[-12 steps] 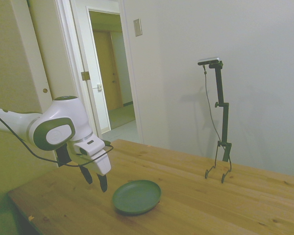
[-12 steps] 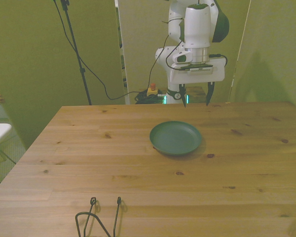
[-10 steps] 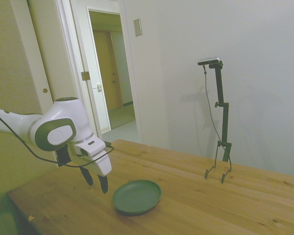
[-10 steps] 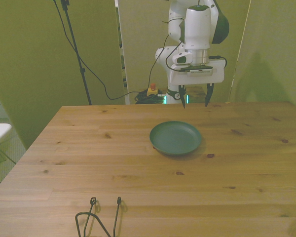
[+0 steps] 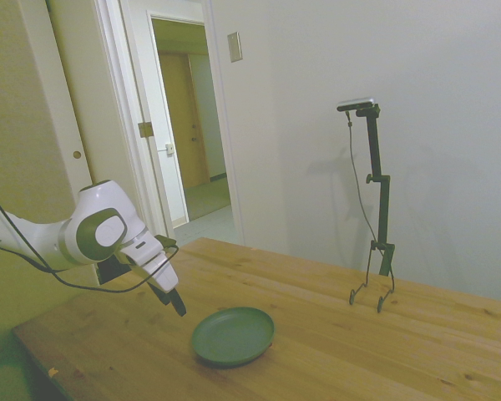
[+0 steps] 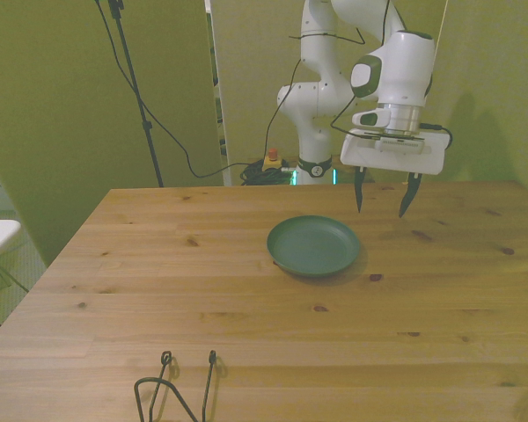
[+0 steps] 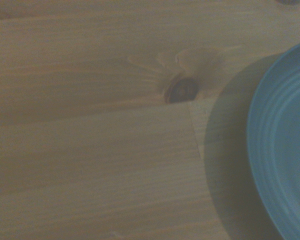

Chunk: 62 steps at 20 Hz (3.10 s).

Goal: Load the plate

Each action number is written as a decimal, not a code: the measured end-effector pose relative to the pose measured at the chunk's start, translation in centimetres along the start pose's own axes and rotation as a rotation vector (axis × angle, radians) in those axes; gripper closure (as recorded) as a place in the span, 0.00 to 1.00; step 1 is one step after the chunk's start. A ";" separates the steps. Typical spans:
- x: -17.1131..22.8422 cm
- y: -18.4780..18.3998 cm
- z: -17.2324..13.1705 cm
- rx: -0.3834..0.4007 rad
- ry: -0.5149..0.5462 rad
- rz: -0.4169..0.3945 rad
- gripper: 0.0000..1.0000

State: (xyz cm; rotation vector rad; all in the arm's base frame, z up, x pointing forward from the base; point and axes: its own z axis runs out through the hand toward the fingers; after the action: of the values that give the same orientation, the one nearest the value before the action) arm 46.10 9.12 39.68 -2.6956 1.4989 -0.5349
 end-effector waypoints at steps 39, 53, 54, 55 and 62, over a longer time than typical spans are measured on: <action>3.7 0.8 6.7 -0.057 0.079 0.017 1.00; 4.2 0.1 7.0 -0.038 0.074 0.034 1.00; 4.3 0.0 7.0 -0.037 0.073 0.036 1.00; 4.3 -0.1 6.9 -0.034 0.073 0.038 1.00; 4.8 -0.9 6.5 -0.019 0.073 0.053 1.00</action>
State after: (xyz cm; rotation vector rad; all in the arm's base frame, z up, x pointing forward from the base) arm 51.12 4.66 35.08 -2.6702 1.5953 -0.6256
